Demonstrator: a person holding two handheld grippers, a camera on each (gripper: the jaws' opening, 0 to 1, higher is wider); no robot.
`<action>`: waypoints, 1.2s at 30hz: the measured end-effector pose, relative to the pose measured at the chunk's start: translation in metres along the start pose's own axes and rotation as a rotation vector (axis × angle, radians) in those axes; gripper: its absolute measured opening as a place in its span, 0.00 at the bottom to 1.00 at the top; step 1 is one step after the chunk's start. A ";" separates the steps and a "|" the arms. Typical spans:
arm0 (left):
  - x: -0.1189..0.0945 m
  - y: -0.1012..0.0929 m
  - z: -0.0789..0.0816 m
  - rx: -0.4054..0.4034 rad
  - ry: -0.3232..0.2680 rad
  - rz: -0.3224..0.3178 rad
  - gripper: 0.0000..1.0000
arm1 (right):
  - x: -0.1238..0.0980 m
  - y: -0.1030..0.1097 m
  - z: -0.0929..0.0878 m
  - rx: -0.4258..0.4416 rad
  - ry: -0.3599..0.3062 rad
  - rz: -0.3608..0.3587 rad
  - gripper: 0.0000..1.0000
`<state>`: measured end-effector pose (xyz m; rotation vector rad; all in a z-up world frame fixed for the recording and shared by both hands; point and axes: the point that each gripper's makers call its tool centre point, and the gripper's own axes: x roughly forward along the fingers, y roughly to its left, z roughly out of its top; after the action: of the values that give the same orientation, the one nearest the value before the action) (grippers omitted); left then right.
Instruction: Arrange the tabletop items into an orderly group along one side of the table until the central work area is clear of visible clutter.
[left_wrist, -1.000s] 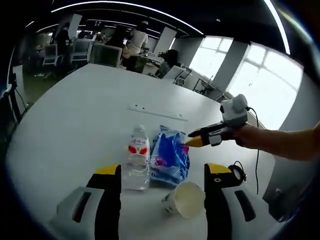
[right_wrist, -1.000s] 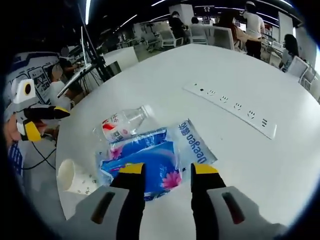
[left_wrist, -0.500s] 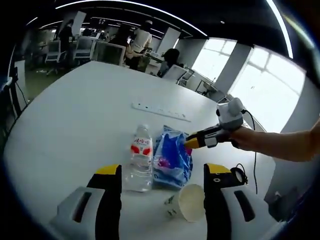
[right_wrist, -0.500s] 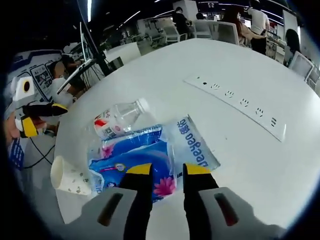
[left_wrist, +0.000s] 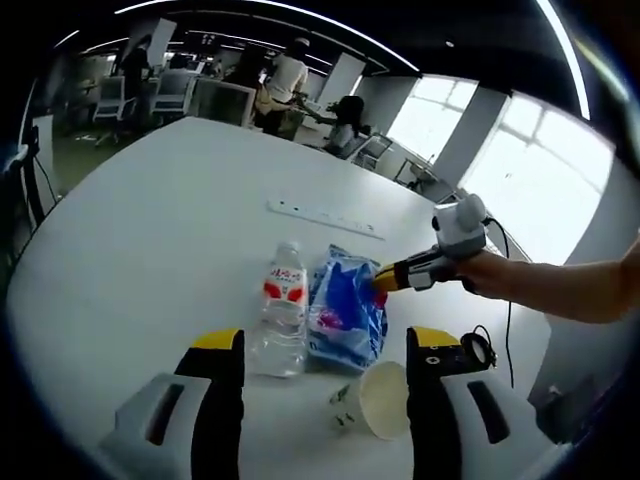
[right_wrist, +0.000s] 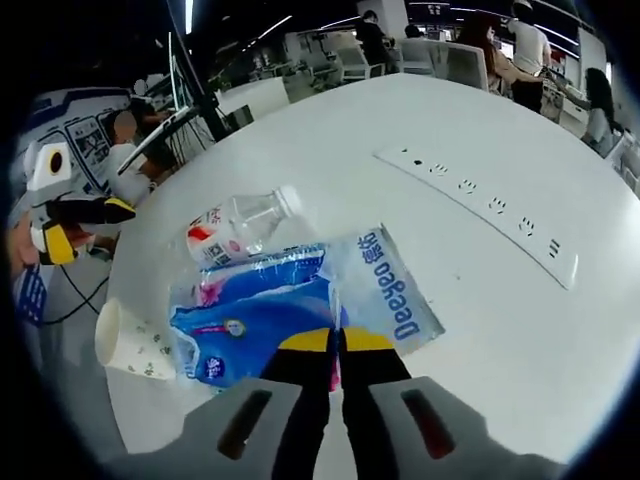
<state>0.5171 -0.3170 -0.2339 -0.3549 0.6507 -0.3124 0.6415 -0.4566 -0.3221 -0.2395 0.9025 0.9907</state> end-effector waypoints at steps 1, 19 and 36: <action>0.000 0.000 0.000 0.001 0.000 -0.001 0.66 | -0.001 0.001 0.000 -0.008 0.000 0.003 0.00; 0.001 -0.010 0.001 0.012 -0.001 -0.015 0.65 | -0.018 0.011 0.001 -0.009 -0.027 0.014 0.00; 0.003 -0.026 0.007 0.044 -0.002 -0.039 0.63 | -0.045 0.016 0.007 0.052 -0.097 0.014 0.00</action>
<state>0.5199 -0.3395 -0.2195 -0.3262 0.6344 -0.3631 0.6215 -0.4717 -0.2803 -0.1400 0.8417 0.9822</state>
